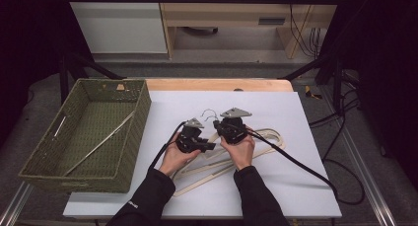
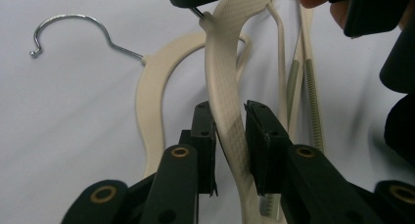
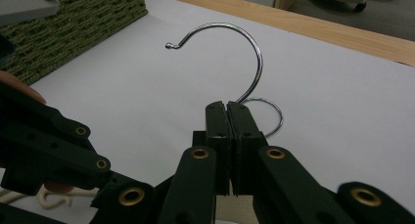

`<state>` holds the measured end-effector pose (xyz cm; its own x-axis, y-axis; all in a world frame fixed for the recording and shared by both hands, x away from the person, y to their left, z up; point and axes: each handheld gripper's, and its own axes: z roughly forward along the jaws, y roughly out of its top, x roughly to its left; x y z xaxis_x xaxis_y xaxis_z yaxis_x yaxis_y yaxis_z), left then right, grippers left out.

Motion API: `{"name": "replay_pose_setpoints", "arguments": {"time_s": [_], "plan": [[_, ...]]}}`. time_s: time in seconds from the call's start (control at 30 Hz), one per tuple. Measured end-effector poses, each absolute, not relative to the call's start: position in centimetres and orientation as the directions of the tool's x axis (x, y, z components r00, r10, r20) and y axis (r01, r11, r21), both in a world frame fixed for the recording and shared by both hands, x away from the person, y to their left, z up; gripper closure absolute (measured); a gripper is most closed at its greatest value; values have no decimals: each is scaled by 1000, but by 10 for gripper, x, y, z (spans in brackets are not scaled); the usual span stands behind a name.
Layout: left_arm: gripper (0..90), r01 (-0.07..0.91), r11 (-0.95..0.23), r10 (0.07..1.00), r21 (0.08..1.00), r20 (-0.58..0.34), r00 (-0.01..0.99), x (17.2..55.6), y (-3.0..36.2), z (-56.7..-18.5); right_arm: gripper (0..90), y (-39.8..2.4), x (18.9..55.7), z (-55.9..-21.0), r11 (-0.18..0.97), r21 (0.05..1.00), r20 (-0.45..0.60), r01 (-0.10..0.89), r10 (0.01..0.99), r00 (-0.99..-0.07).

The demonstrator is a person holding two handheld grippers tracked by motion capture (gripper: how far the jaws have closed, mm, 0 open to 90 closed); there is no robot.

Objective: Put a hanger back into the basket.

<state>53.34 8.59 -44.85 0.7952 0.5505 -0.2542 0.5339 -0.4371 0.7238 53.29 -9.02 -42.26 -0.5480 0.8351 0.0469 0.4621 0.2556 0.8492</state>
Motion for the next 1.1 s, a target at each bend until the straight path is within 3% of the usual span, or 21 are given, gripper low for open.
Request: {"name": "replay_pose_setpoints", "arguments": {"time_s": [0.1, 0.23, 0.57, 0.83, 1.1], "plan": [[756, 536, -442, 561, 719, -245, 791, 529, 85, -445, 872, -93, 529, -420, 265, 853, 42, 450, 824, -565], [772, 539, -425, 564, 728, -253, 786, 521, 84, -438, 784, -97, 518, -415, 298, 862, 6, 411, 804, -595], [828, 523, -385, 521, 761, -288, 803, 495, 83, -422, 452, -127, 483, -389, 258, 900, 43, 351, 749, -661], [854, 465, -419, 478, 780, -246, 843, 469, 75, -412, 226, -156, 456, -383, 235, 912, 58, 336, 737, -673], [863, 416, -453, 451, 788, -200, 870, 450, 70, -407, 128, -184, 432, -385, 218, 925, 50, 312, 742, -668]]}}
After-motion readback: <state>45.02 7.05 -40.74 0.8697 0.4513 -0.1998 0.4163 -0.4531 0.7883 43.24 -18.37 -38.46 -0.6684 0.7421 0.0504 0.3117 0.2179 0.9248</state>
